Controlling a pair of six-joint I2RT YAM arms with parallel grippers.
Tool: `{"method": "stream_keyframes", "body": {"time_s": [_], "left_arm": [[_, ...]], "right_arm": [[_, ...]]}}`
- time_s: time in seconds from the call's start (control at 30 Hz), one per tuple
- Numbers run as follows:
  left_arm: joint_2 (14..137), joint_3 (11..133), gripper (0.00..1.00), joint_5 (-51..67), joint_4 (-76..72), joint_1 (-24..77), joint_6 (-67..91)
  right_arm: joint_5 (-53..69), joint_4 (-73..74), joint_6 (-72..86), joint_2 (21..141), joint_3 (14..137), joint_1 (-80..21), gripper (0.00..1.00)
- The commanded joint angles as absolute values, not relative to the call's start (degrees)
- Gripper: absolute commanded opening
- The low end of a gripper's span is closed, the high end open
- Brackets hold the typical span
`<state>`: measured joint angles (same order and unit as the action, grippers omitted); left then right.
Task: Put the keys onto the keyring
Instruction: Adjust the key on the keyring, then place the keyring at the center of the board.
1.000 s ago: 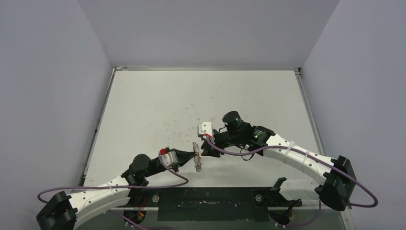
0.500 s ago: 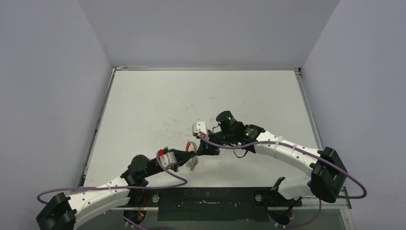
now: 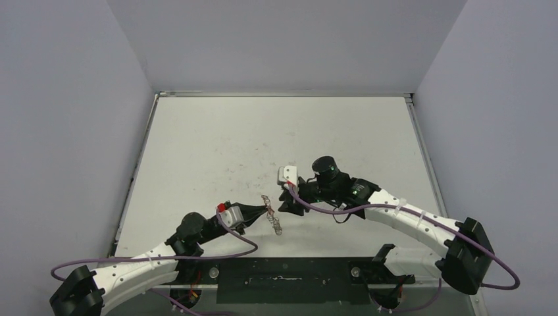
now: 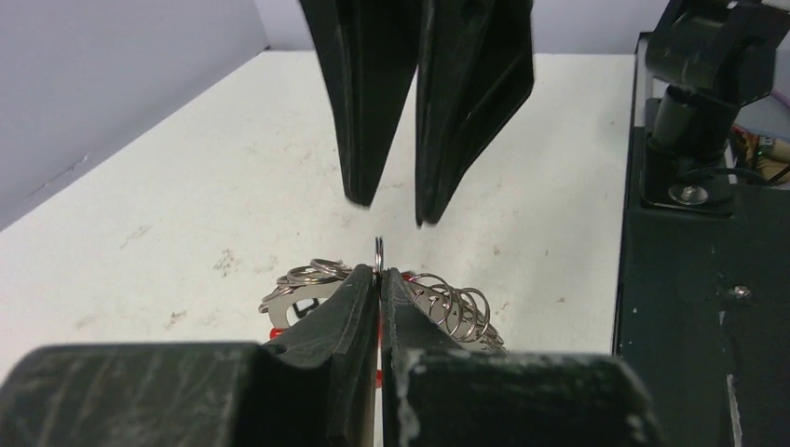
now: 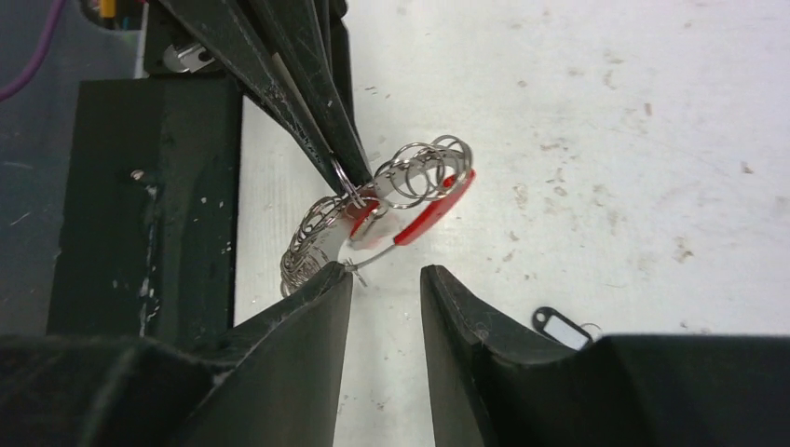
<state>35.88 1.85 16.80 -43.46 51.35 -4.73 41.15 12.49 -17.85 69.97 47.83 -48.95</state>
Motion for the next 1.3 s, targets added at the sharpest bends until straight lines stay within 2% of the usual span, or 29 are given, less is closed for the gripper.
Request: {"method": "stream_keyframes", "body": {"time_s": [0.0,0.1,0.27,0.4,0.63,0.77,0.9,0.93,1.03,1.13,1.2,1.27], "left_arm": [[35.7,5.1,0.0,11.9,-38.9,51.5,-5.0],[36.0,6.5,0.0,10.5,-35.3,51.5,-5.4],[34.8,11.3,0.0,9.3,-23.1,51.5,-6.7],[32.9,15.7,0.0,7.8,-10.7,51.6,-8.8],[33.4,21.9,0.0,5.5,4.2,51.6,-11.7],[39.9,24.7,0.0,7.9,4.1,51.6,-13.8],[51.4,27.8,0.0,13.8,-1.1,51.7,-15.5],[53.8,28.4,0.05,15.5,-3.2,51.8,-15.6],[59.0,29.7,0.43,16.2,-7.8,52.5,-13.5],[58.5,28.2,0.86,13.7,-13.0,52.7,-10.2],[56.0,26.0,0.96,11.1,-16.0,52.6,-7.5],[53.0,24.1,0.97,6.1,-17.0,52.6,-3.7]], "right_arm": [[32.7,5.3,-15.0,64.2,44.9,-48.0,0.38],[26.6,1.3,-12.3,61.1,41.6,-47.4,0.46],[19.3,-7.1,-7.6,55.2,35.6,-46.8,0.73],[15.1,-11.4,-4.6,51.8,32.1,-46.7,0.86],[9.5,-12.1,-0.1,50.5,30.3,-46.6,0.95],[7.9,-13.1,3.4,50.2,28.9,-46.6,0.98],[5.5,-13.2,6.0,48.4,27.1,-46.5,1.0],[4.3,-13.0,6.4,47.6,26.7,-46.5,1.0],[1.1,-10.8,7.3,45.8,26.3,-46.4,1.0],[-2.4,-7.7,8.3,45.1,26.5,-46.2,1.0],[-3.4,-5.5,9.3,45.6,27.0,-46.3,1.0],[-4.0,-2.7,10.4,47.4,28.5,-46.2,1.0]]}}
